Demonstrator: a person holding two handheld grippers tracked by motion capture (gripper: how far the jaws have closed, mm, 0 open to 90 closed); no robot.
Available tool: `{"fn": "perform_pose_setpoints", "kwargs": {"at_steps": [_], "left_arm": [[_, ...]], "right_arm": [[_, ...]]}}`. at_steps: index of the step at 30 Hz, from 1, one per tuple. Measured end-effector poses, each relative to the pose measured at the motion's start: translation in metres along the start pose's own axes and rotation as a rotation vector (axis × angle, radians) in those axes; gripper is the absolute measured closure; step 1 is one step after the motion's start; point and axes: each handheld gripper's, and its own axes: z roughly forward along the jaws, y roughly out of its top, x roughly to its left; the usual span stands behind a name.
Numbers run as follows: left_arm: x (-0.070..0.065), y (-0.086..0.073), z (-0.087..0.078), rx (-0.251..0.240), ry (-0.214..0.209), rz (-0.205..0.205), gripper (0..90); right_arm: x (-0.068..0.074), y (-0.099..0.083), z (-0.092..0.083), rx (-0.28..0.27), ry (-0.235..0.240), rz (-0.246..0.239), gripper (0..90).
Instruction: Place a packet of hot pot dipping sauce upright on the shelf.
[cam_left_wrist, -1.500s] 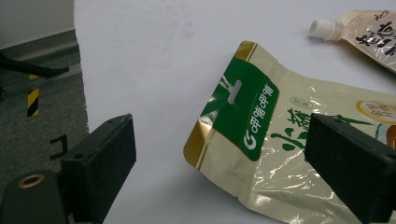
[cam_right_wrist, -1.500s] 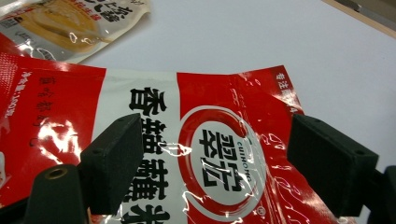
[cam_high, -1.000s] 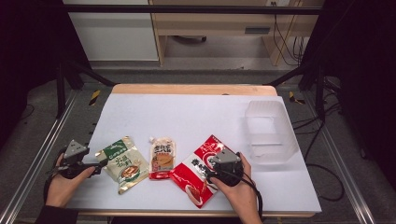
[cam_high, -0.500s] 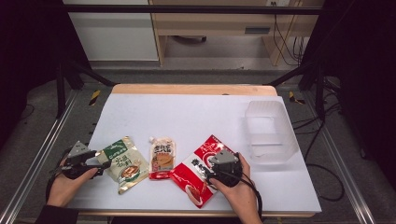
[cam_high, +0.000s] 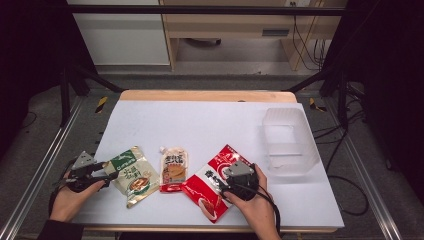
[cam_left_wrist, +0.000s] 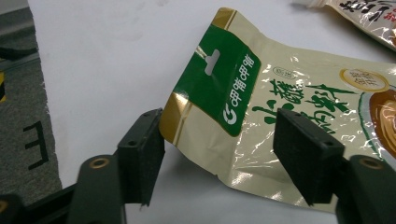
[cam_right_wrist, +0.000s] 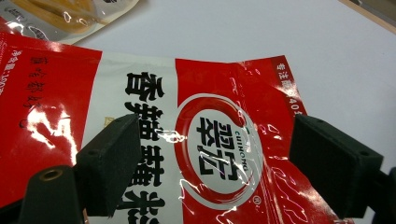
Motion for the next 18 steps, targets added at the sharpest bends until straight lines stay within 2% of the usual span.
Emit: {"fn": "perform_pose_setpoints", "kwargs": {"at_steps": [1, 8, 10, 13, 14, 15, 18], "left_arm": [[0.000, 0.000, -0.001, -0.011, -0.003, -0.005, 39.2], [-0.001, 0.001, -0.006, -0.025, -0.020, -0.013, 49.3], [-0.003, 0.001, -0.008, -0.018, -0.042, -0.014, 51.1], [-0.007, 0.002, -0.008, -0.002, -0.070, 0.006, 54.2], [-0.009, 0.002, -0.008, 0.000, -0.074, 0.008, 54.4], [-0.010, 0.002, -0.006, 0.019, -0.071, 0.027, 54.8], [-0.010, 0.002, -0.003, 0.030, -0.064, 0.028, 56.0]], "right_arm": [[0.001, 0.000, 0.001, -0.001, 0.001, -0.009, 17.4], [0.001, 0.000, 0.001, 0.005, -0.002, -0.016, 17.3], [0.001, 0.000, 0.001, 0.007, -0.002, -0.018, 17.3], [0.001, 0.000, 0.001, 0.008, -0.001, -0.019, 17.3], [0.001, 0.000, 0.002, 0.007, 0.000, -0.021, 17.3], [0.002, 0.000, 0.002, 0.009, 0.001, -0.020, 17.3], [0.003, 0.000, 0.003, 0.015, 0.002, -0.029, 17.2]]}}
